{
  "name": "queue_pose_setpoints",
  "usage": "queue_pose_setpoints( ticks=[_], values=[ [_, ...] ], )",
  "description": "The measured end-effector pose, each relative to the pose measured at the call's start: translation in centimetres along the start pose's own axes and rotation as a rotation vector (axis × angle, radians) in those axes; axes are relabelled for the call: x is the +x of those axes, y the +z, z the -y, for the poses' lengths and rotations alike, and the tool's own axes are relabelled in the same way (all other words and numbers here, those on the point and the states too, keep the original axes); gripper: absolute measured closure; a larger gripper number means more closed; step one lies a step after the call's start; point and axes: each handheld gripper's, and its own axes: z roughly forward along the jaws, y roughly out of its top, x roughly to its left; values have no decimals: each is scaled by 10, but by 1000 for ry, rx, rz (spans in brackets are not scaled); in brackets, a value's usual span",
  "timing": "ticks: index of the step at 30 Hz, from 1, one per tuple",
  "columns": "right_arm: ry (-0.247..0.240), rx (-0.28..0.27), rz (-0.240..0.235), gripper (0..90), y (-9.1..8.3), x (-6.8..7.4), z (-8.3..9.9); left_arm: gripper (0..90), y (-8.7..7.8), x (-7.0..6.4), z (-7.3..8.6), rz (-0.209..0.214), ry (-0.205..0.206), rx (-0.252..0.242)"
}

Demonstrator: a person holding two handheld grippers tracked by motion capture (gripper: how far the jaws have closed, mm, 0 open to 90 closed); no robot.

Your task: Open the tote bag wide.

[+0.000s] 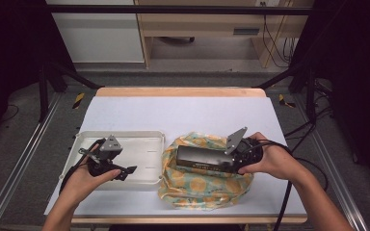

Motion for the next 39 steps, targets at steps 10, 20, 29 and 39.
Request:
queue_pose_setpoints(
  ticks=[10,20,29,39],
  values=[
    [6,-12,16,436,-7,0,-7,144,3,-2,0,17,18,6],
    [-2,0,15,436,-13,3,-11,126,13,-17,-17,56,143,71],
    [9,-2,23,435,-21,-3,-14,109,11,-14,-45,54,242,134],
    [15,-4,24,436,-28,-6,-11,105,12,-7,-64,61,305,218]
  ],
)
